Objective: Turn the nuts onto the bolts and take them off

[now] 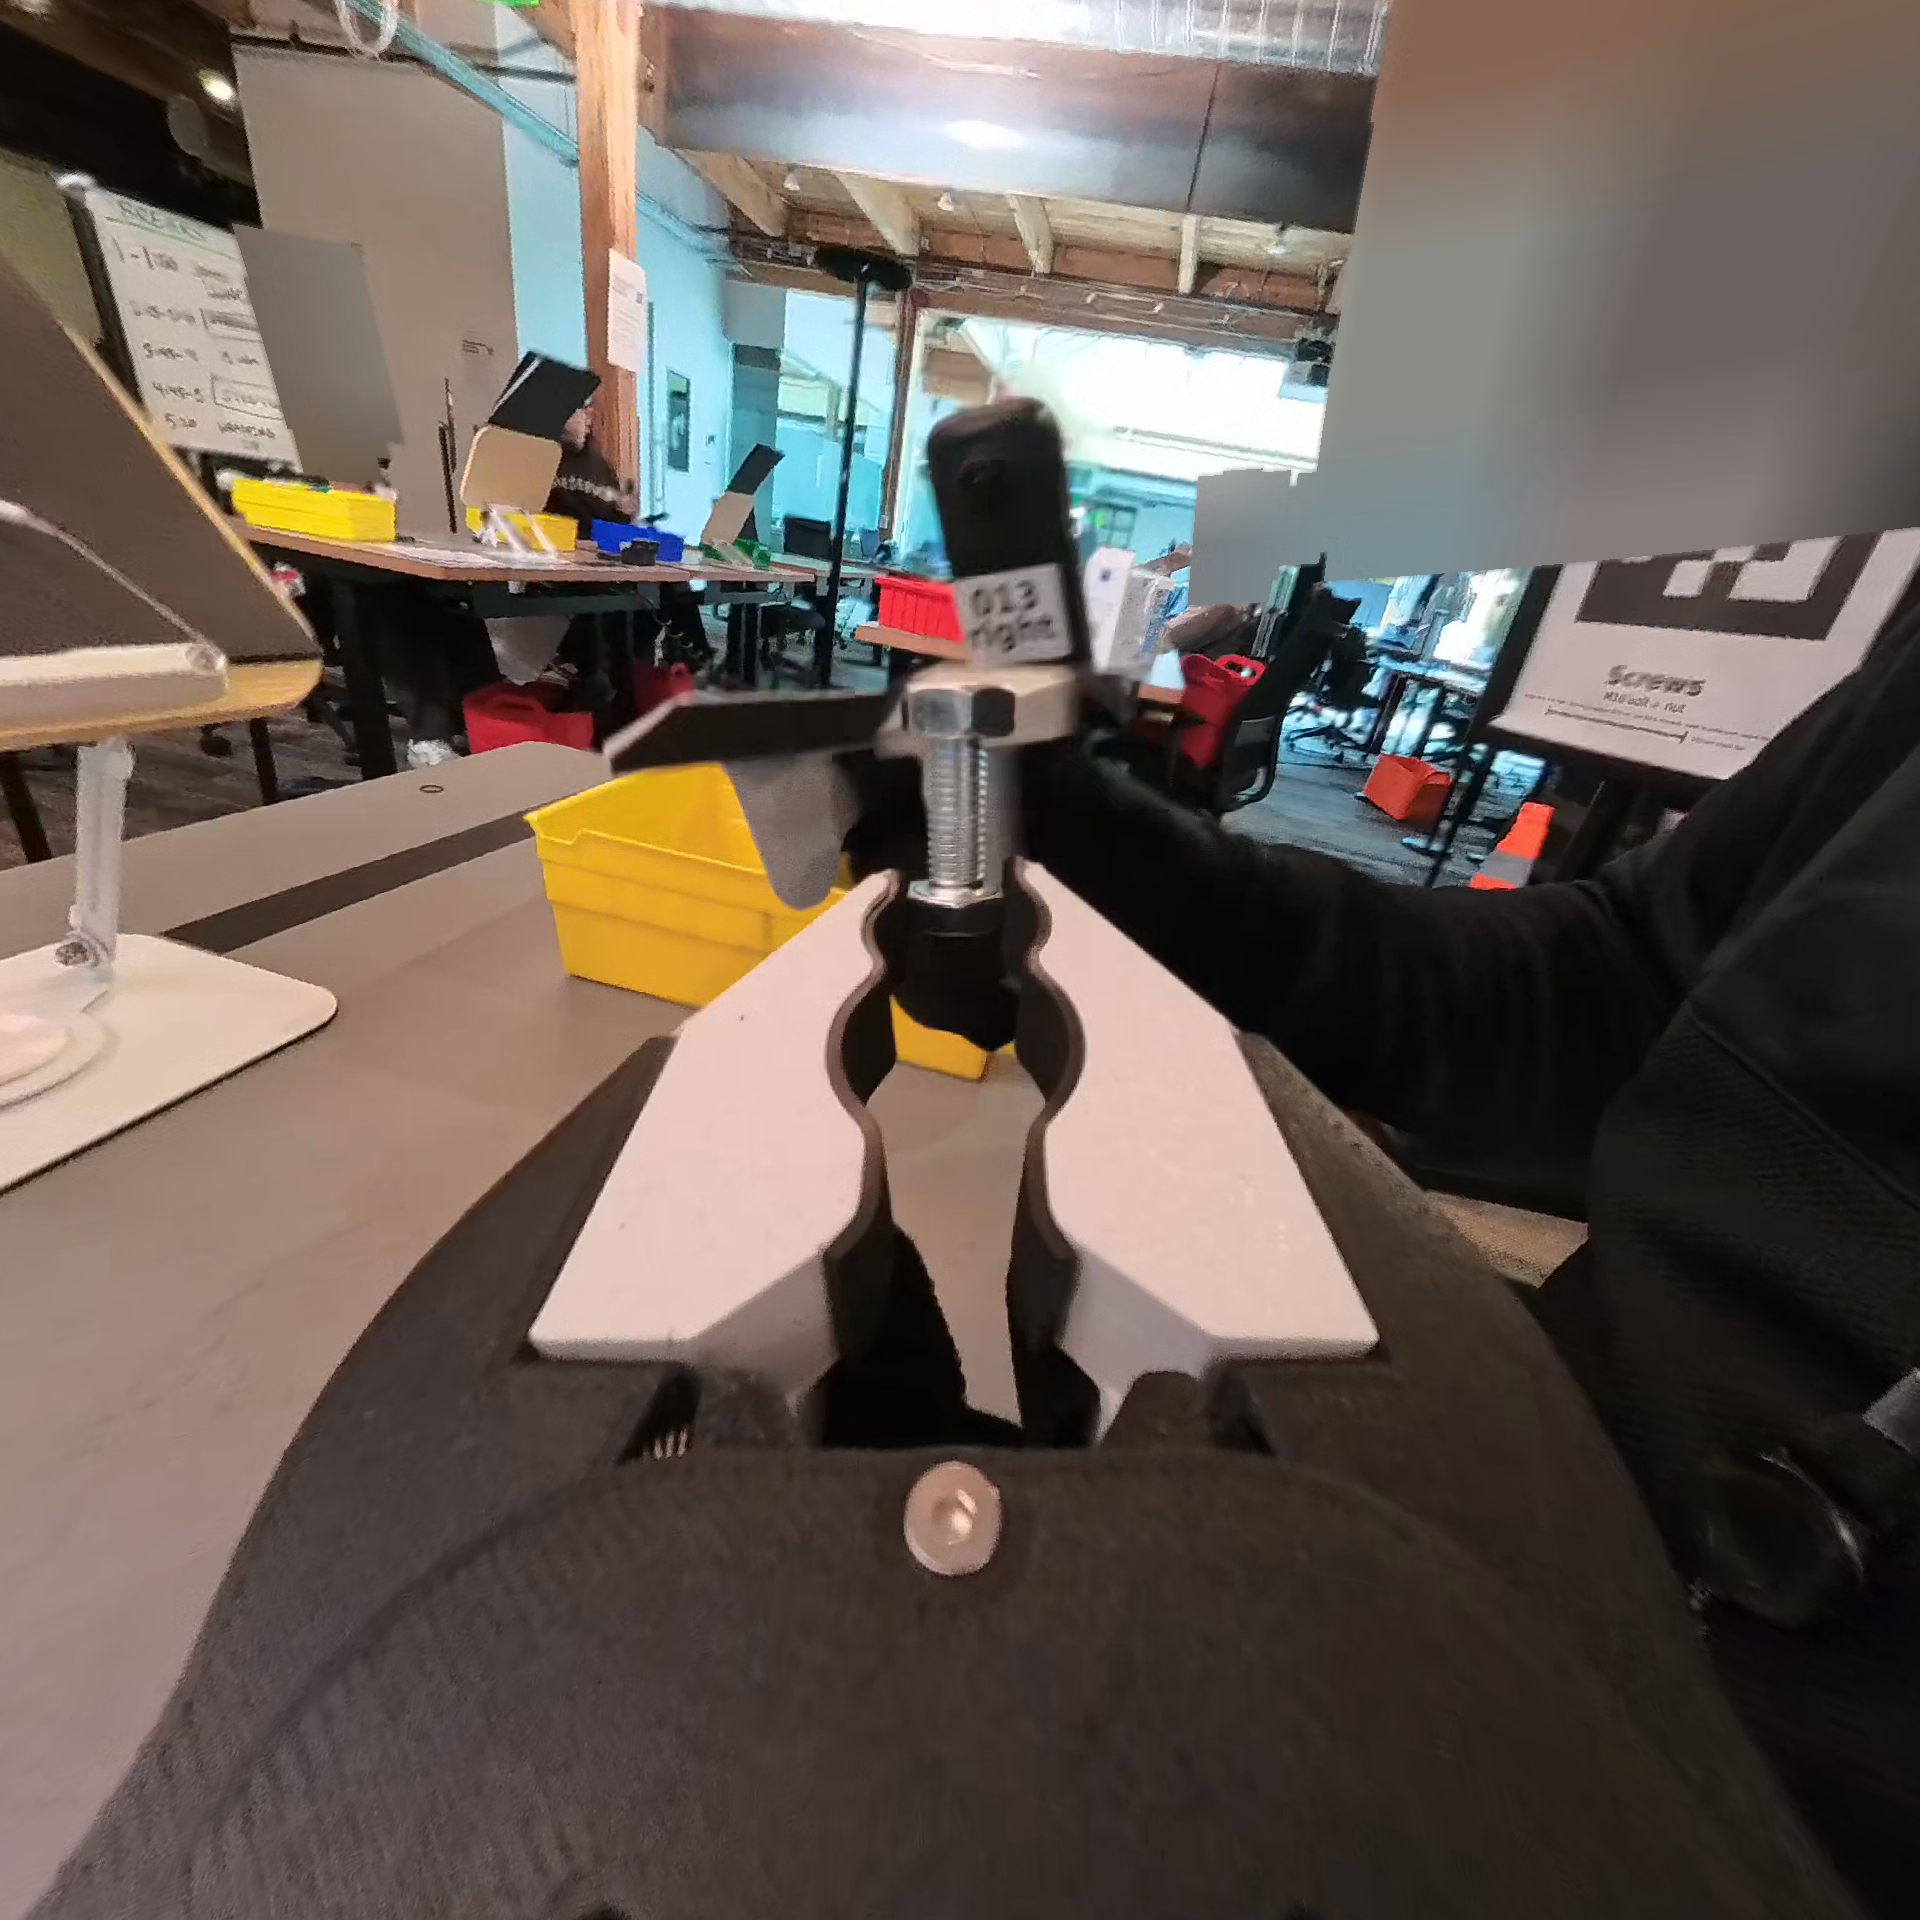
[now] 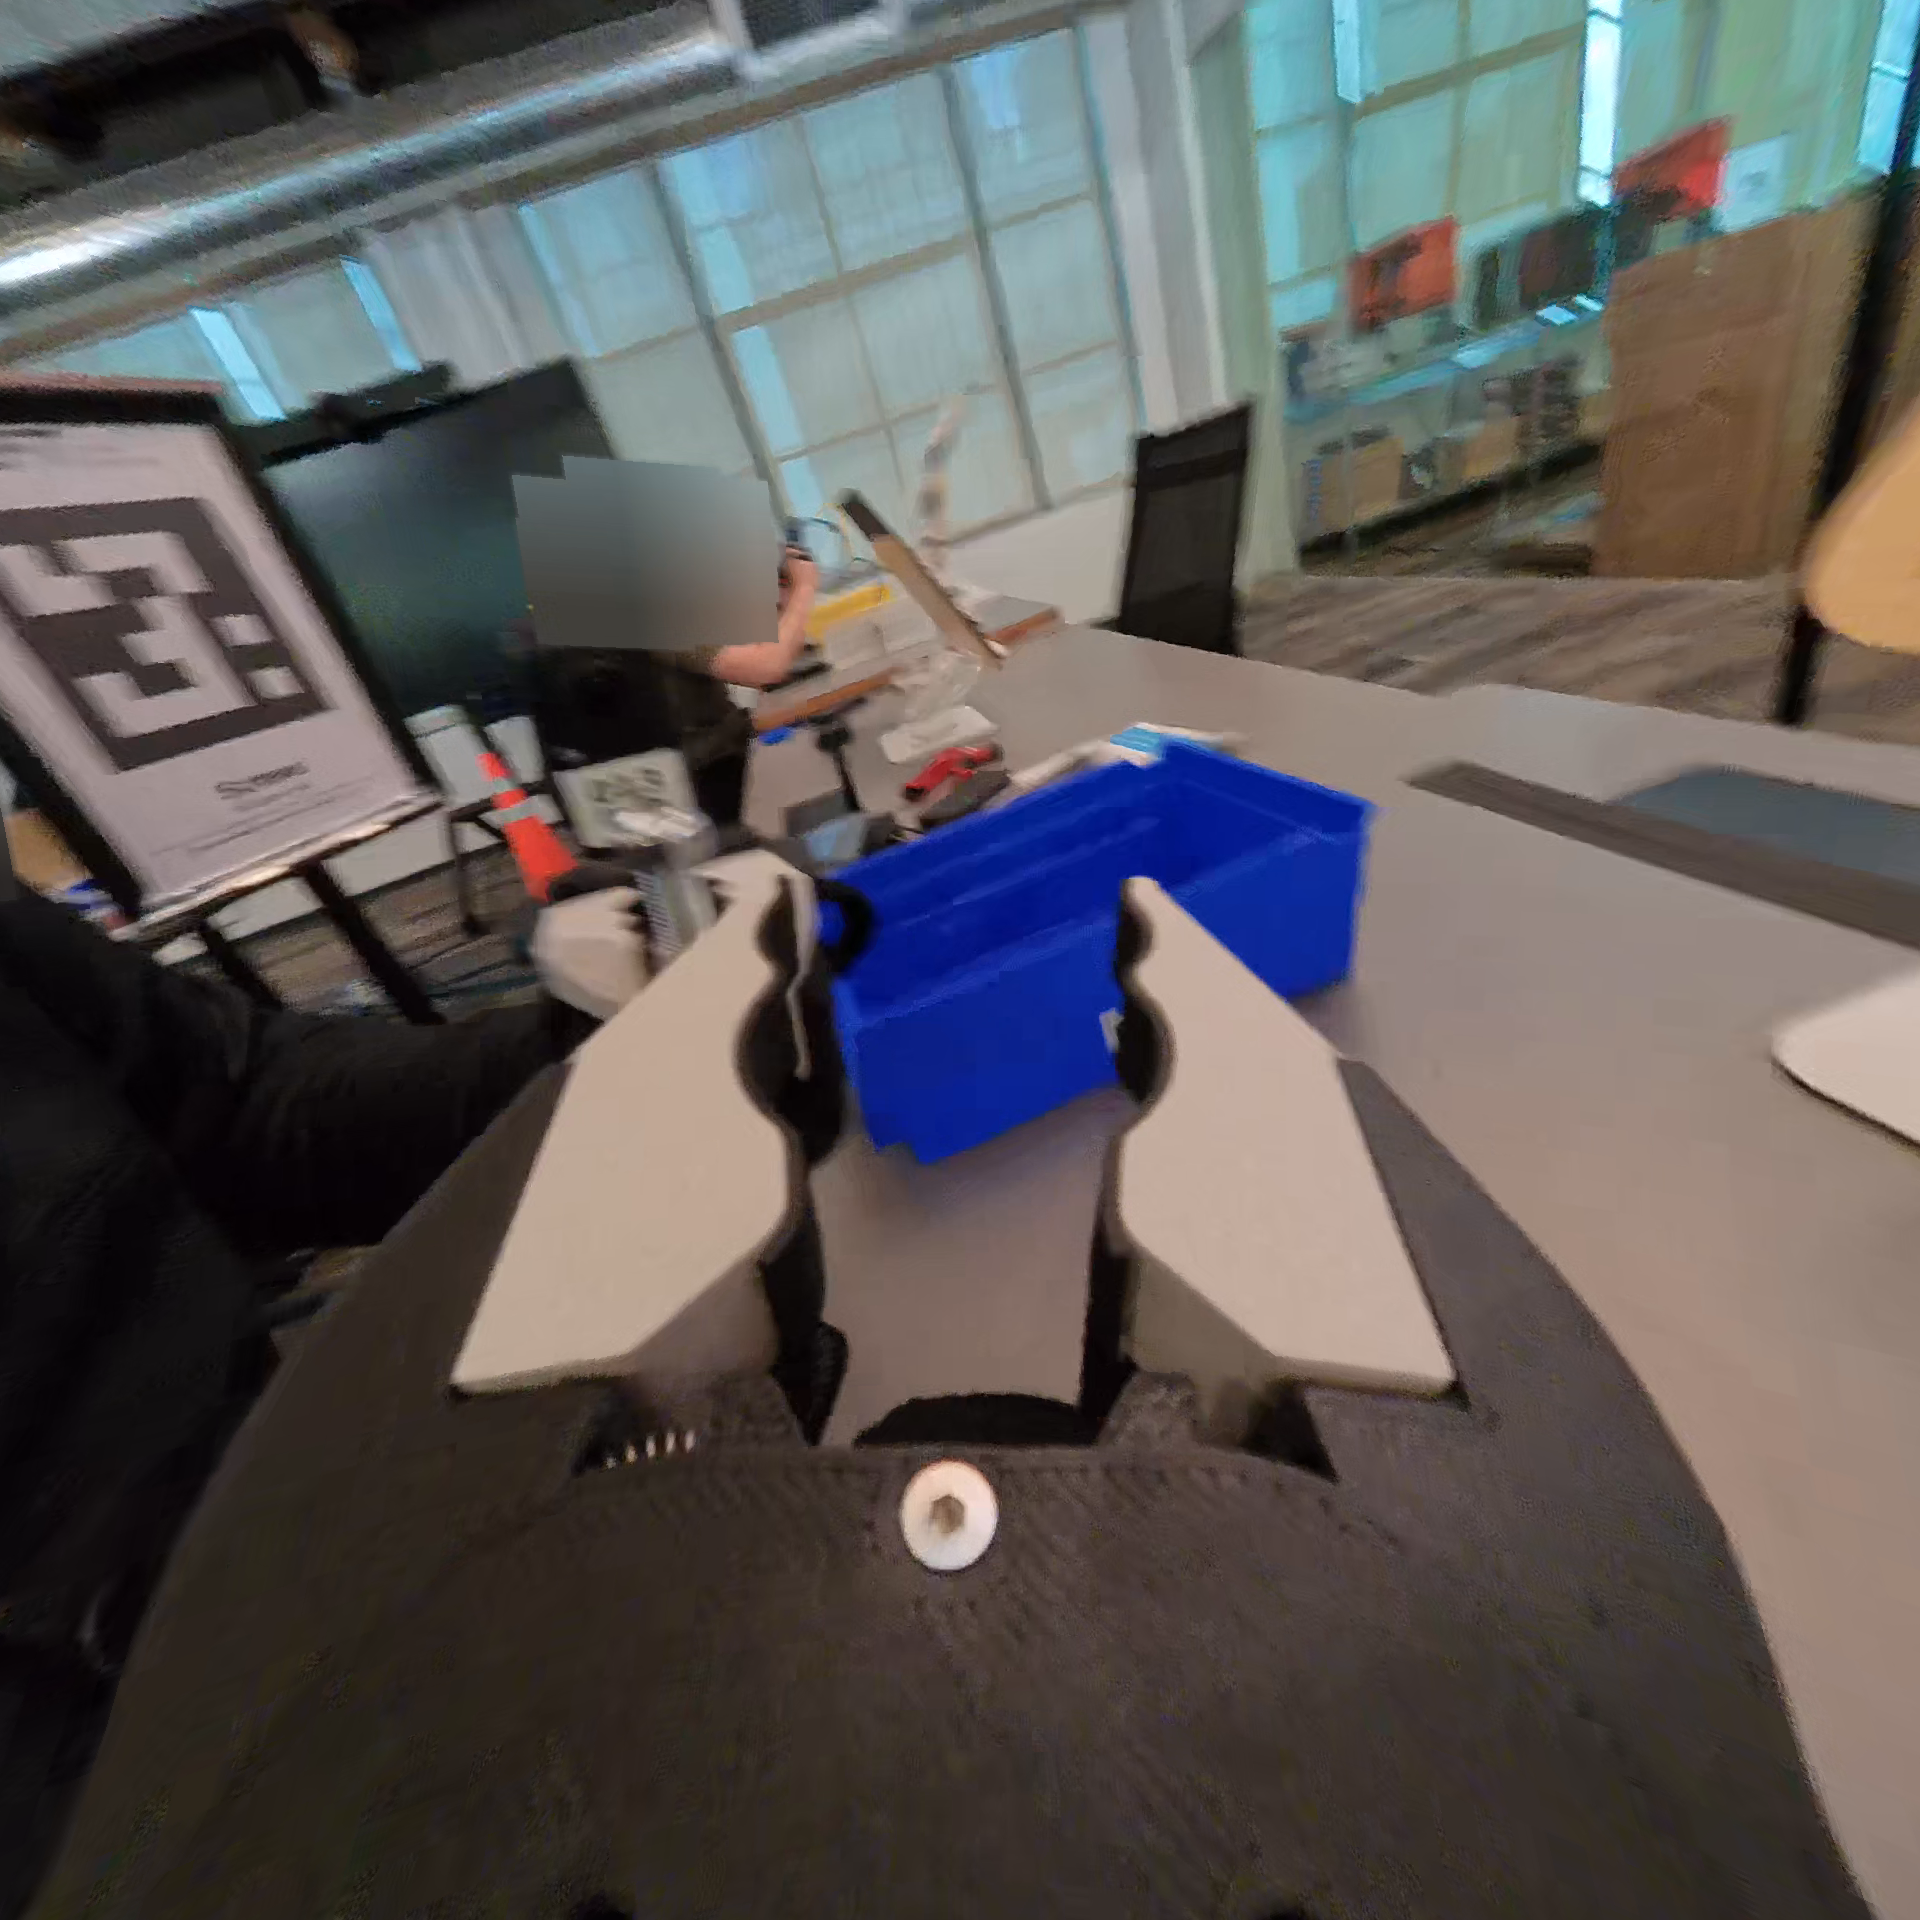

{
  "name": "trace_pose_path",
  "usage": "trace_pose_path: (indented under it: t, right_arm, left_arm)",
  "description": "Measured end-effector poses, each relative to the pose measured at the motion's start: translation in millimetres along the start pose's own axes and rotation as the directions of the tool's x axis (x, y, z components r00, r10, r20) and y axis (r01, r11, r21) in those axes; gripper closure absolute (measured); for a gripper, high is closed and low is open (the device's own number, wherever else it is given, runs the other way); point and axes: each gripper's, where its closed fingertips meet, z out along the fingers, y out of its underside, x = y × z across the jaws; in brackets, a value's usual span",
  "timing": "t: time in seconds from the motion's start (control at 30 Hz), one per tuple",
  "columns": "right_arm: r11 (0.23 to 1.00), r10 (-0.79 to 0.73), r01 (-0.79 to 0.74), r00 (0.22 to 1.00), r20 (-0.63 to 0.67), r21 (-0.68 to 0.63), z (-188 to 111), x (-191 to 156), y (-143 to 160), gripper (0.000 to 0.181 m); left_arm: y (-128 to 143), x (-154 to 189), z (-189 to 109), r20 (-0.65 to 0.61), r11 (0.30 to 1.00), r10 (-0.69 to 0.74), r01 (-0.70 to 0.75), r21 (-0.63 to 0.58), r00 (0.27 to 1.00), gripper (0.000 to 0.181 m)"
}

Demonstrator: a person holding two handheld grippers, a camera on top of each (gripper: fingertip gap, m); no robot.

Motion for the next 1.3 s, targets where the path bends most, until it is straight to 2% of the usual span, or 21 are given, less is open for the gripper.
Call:
trace_pose_path:
  t: [0.07,0.1,0.23,0.33,0.47,0.57,0.6,0.63,0.73,0.97,1.03,1.17,1.3]
  right_arm:
    - [0.999,0.050,-0.049,0.997,-0.067,0.019,-11,21,1,0.117]
    - [0.997,0.068,-0.066,0.996,-0.051,0.043,-15,21,-3,0.117]
    - [0.999,0.001,-0.003,0.999,0.050,0.036,-5,-8,-9,0.102]
    - [1.000,-0.027,0.026,0.996,0.082,0.010,8,-24,-5,0.099]
    - [0.999,-0.037,0.038,0.997,0.074,-0.011,14,-25,1,0.098]
    - [1.000,-0.011,0.010,0.999,0.054,0.012,6,-15,-2,0.091]
    - [1.000,-0.004,0.003,0.999,0.039,0.021,1,-8,-3,0.106]
    - [1.000,0.003,-0.004,1.000,0.015,0.028,-3,0,-3,0.108]
    - [0.998,0.031,-0.032,0.999,0.015,0.051,-10,6,-6,0.103]
    - [0.999,-0.031,0.029,0.993,0.111,0.025,10,-29,-4,0.099]
    - [1.000,-0.021,0.019,0.994,0.104,0.023,11,-27,-3,0.101]
    - [0.999,0.012,-0.014,0.998,0.061,0.030,6,-12,-2,0.090]
    - [0.999,0.001,-0.002,0.998,0.055,0.032,2,-10,-2,0.100]
  left_arm:
    - [-4,1,-1,-0.002,1.000,0.011,-0.011,0.008,1.000,0.165]
    - [-5,1,-1,0.001,1.000,0.016,-0.016,0.005,1.000,0.165]
    - [0,-3,-2,0.010,1.000,0.000,0.000,0.001,1.000,0.165]
    - [3,-1,1,0.005,1.000,0.003,-0.003,-0.010,1.000,0.165]
    - [6,3,4,-0.004,0.999,0.020,-0.020,-0.029,1.000,0.165]
    - [3,2,2,0.000,1.000,0.013,-0.013,-0.015,1.000,0.165]
    - [-1,2,0,-0.004,1.000,0.011,-0.011,-0.001,1.000,0.165]
    - [-4,2,-2,-0.010,1.000,0.009,-0.009,0.007,1.000,0.165]
    - [-5,0,-3,0.002,1.000,0.021,-0.021,-0.001,1.000,0.165]
    - [6,0,1,-0.004,1.000,0.008,-0.008,-0.029,1.000,0.165]
    - [7,3,2,-0.013,0.999,0.016,-0.016,-0.033,1.000,0.165]
    - [6,2,2,-0.004,0.999,0.017,-0.017,-0.035,1.000,0.165]
    - [-2,-2,-4,-0.006,1.000,-0.018,0.018,0.022,1.000,0.165]
